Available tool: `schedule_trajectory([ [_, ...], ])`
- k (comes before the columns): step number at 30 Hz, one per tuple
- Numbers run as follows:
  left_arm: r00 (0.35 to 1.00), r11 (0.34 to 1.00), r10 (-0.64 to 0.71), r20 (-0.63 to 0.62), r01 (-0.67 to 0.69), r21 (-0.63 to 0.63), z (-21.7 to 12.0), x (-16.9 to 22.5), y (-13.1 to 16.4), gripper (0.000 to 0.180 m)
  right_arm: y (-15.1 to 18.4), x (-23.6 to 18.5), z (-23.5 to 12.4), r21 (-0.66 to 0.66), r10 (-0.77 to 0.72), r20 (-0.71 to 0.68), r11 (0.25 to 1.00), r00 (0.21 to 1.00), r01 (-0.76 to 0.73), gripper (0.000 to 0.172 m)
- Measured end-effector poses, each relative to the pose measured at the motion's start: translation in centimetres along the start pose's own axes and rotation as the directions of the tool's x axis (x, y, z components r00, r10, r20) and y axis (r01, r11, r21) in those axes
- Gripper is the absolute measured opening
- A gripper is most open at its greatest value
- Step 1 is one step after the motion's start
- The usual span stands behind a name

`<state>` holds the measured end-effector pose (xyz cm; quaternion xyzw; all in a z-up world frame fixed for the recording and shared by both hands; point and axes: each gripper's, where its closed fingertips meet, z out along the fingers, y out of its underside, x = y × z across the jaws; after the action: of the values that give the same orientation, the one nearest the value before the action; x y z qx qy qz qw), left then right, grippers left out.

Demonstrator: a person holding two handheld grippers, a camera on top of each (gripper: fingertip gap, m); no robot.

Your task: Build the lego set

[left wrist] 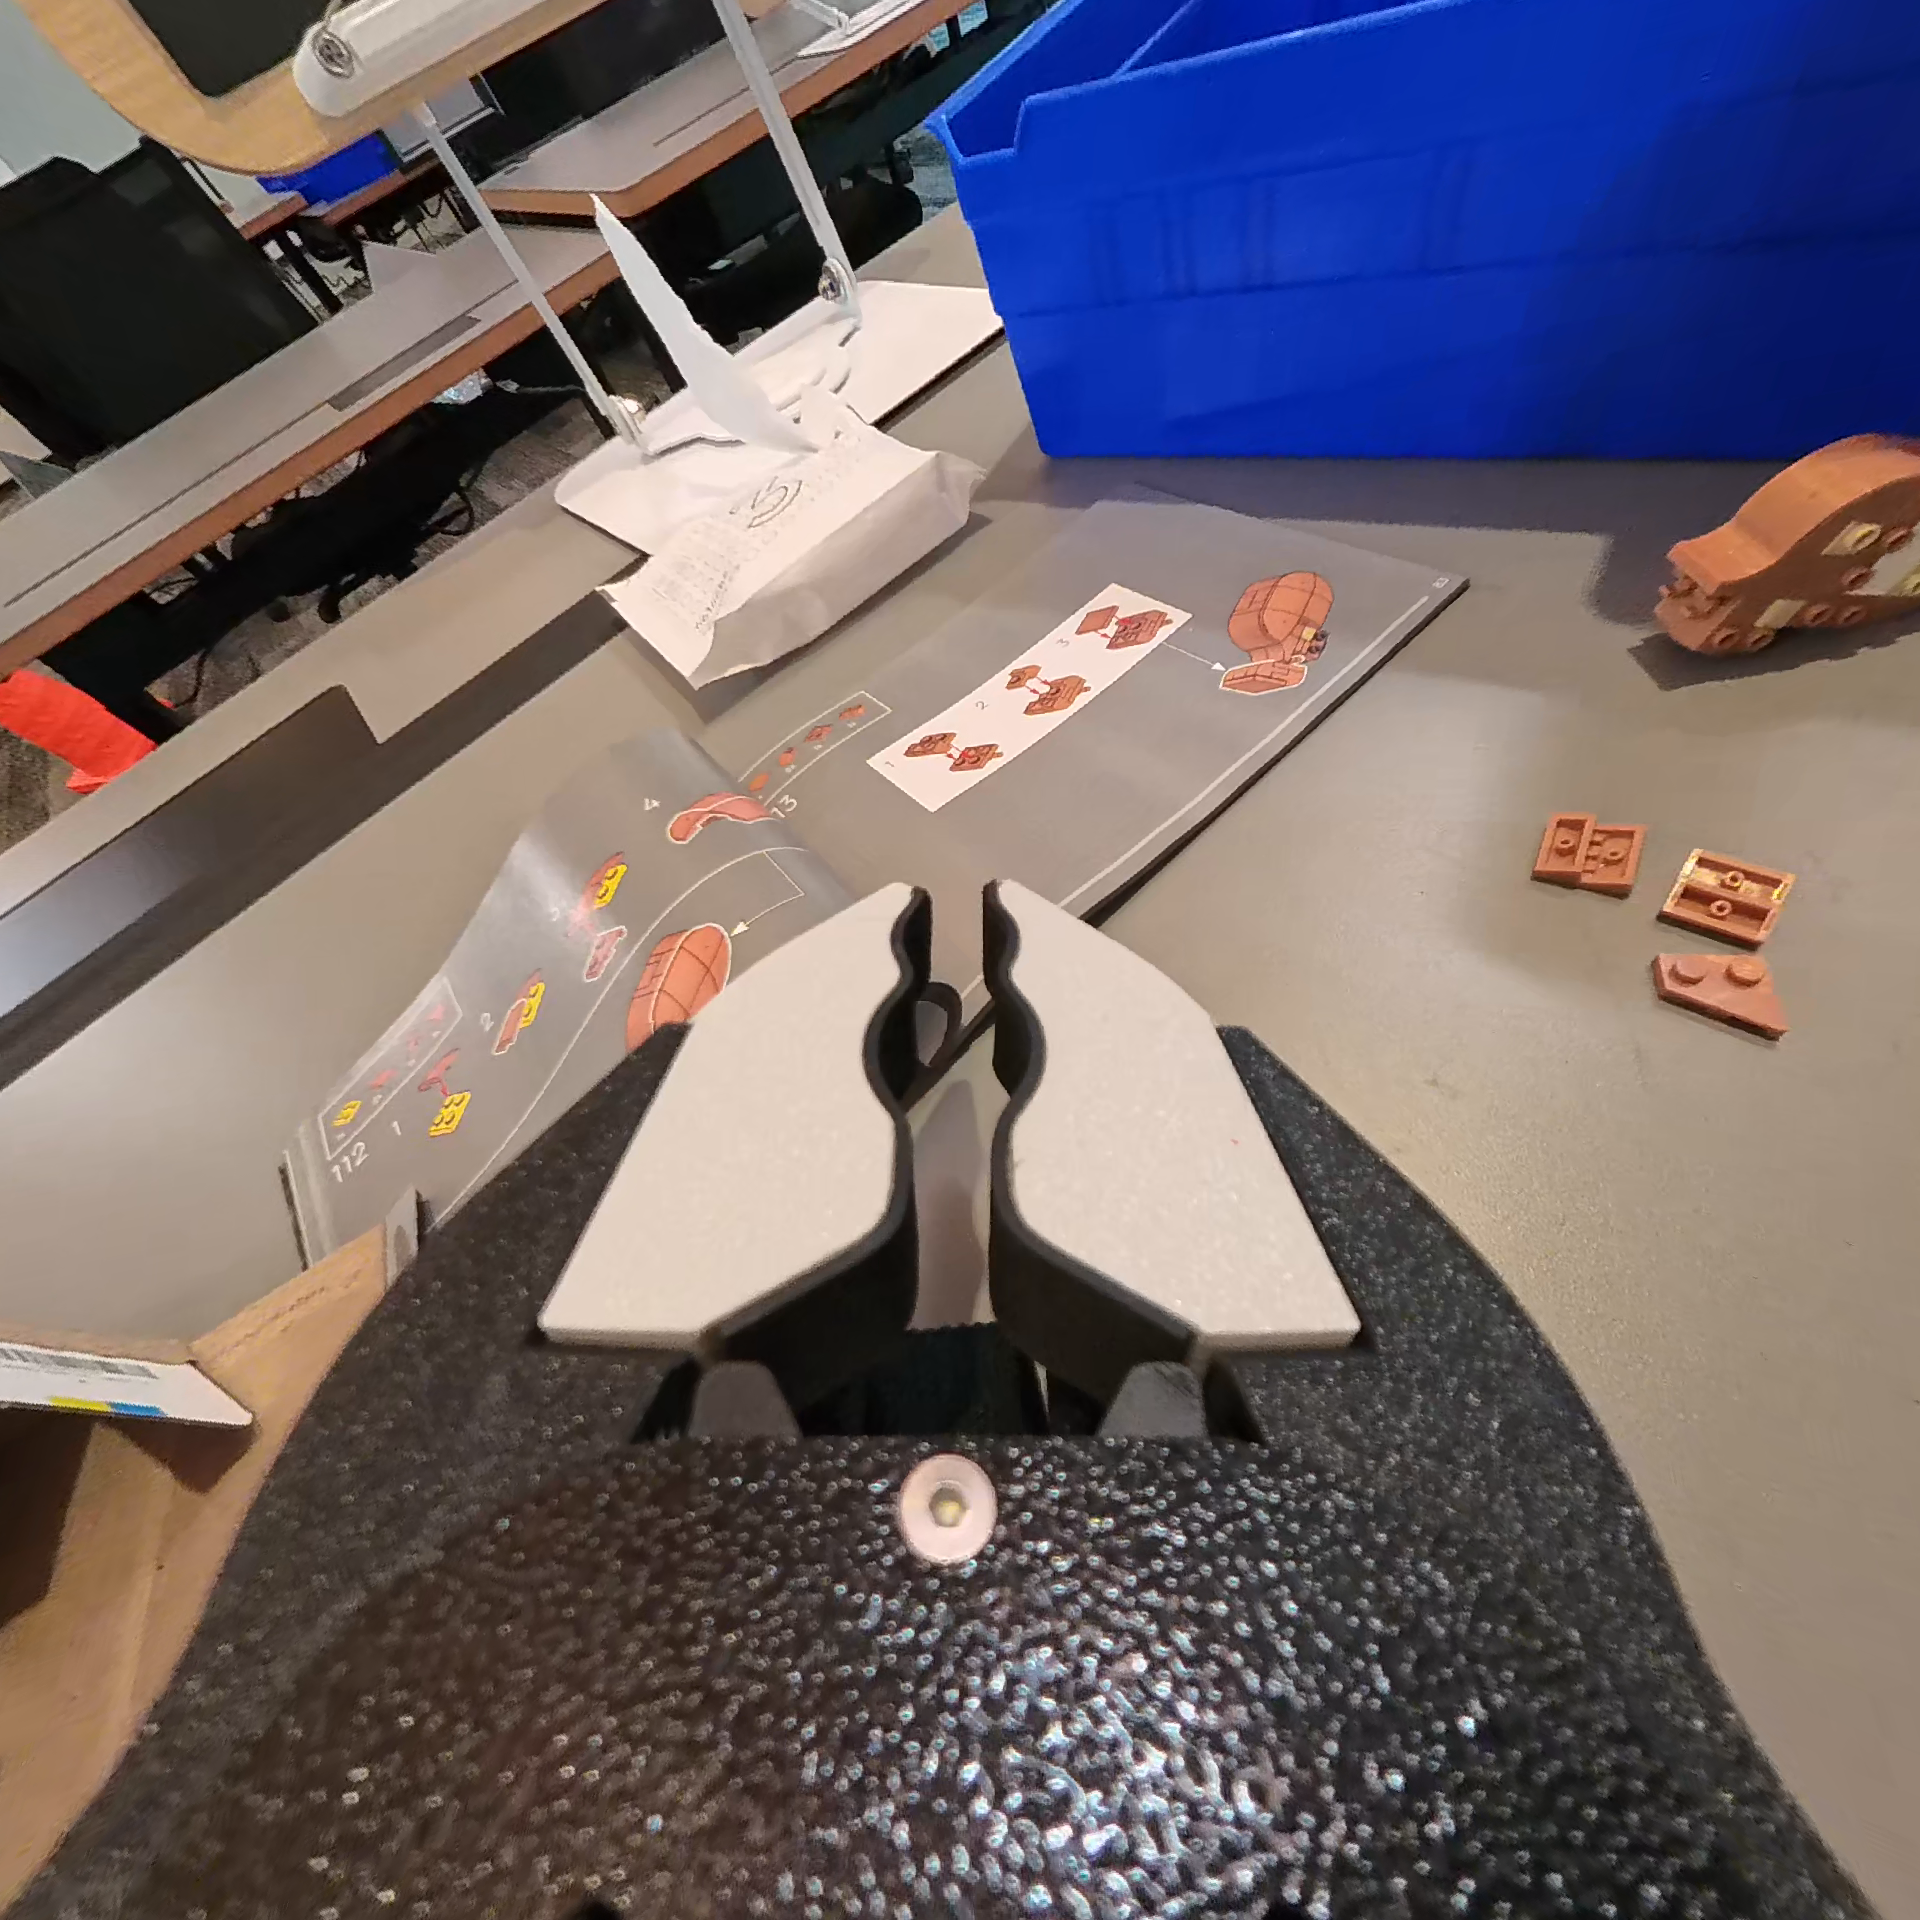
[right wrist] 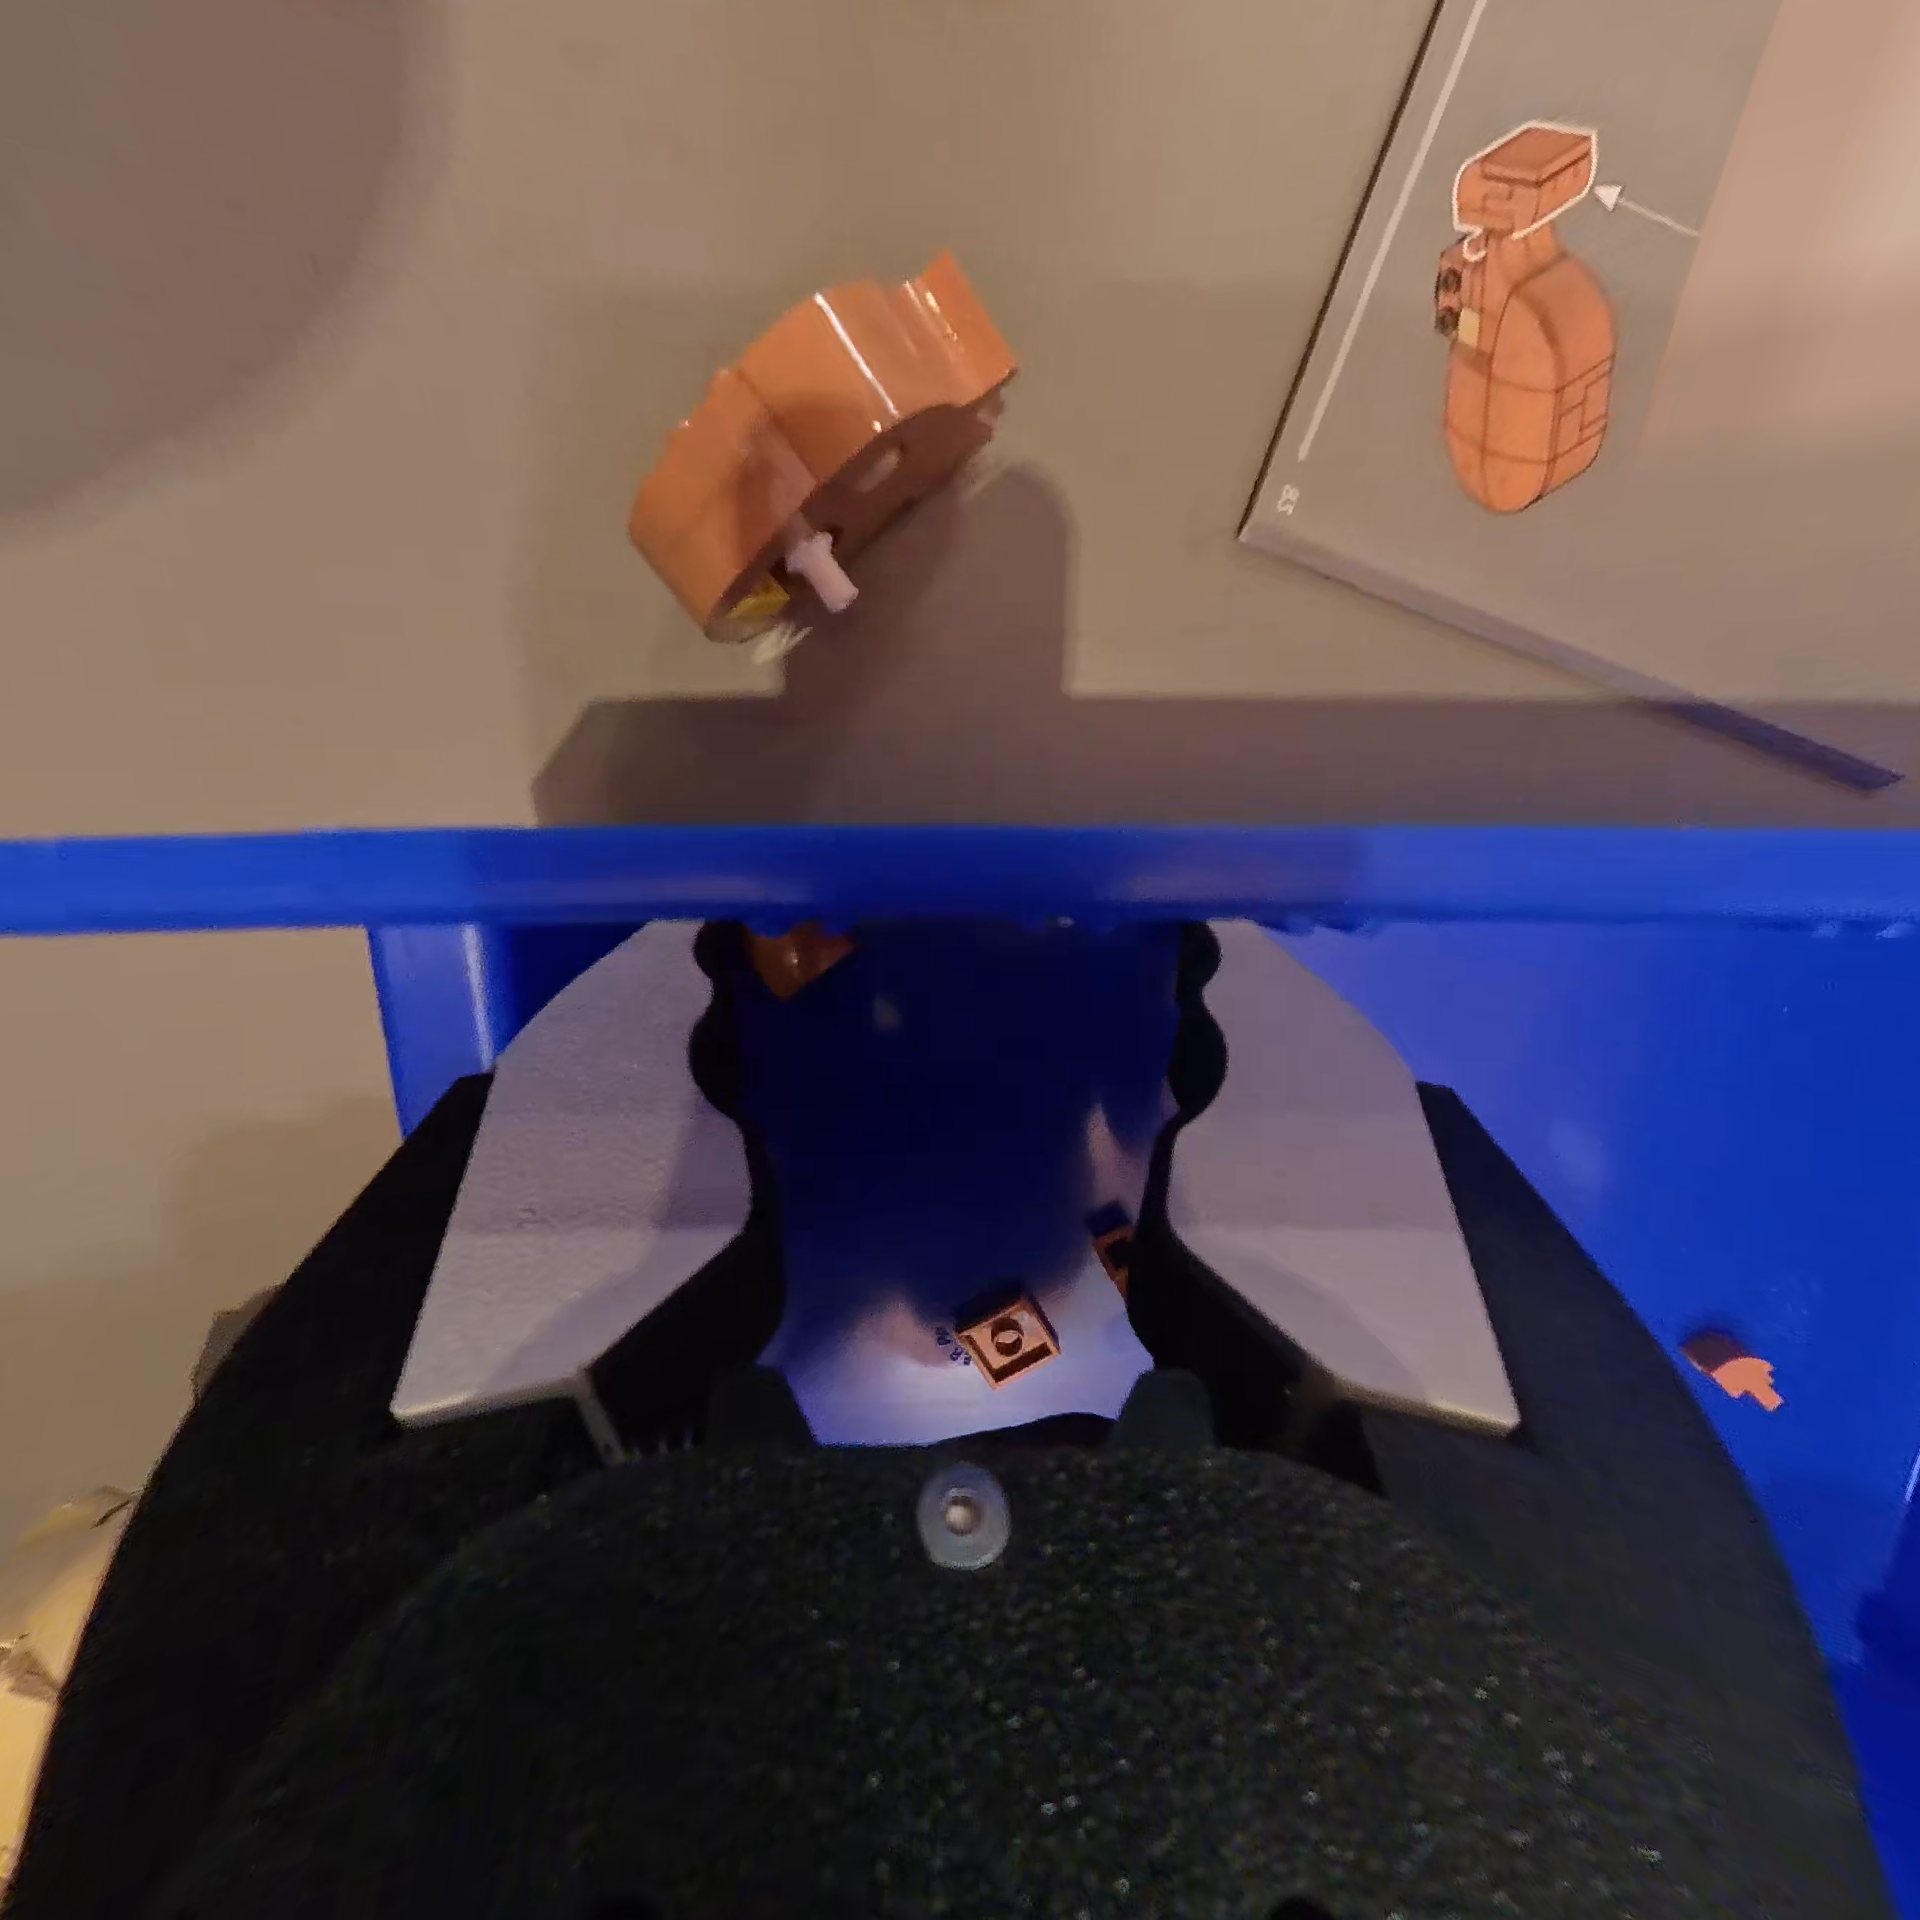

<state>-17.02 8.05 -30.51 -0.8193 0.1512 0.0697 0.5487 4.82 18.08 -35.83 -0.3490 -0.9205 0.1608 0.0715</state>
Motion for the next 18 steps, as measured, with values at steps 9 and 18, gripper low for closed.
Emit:
schedule_trajectory([
  [9, 1.0, 1.0, 0.001, 0.0, -0.001, 0.007, -0.1, 0.0, -0.1, 0.008, 3.6, 4.3, -2.4, -0.103, -0.004, -0.207, 0.995, 0.978, -0.017, 0.082],
  [18, 1.0, 1.0, 0.005, 0.002, -0.005, 0.006, 0.0, 0.0, -0.1, 0.008, 1.8, 1.5, -1.9, 0.008, 0.089, -0.111, 0.996, 0.99, -0.089, 0.068],
])
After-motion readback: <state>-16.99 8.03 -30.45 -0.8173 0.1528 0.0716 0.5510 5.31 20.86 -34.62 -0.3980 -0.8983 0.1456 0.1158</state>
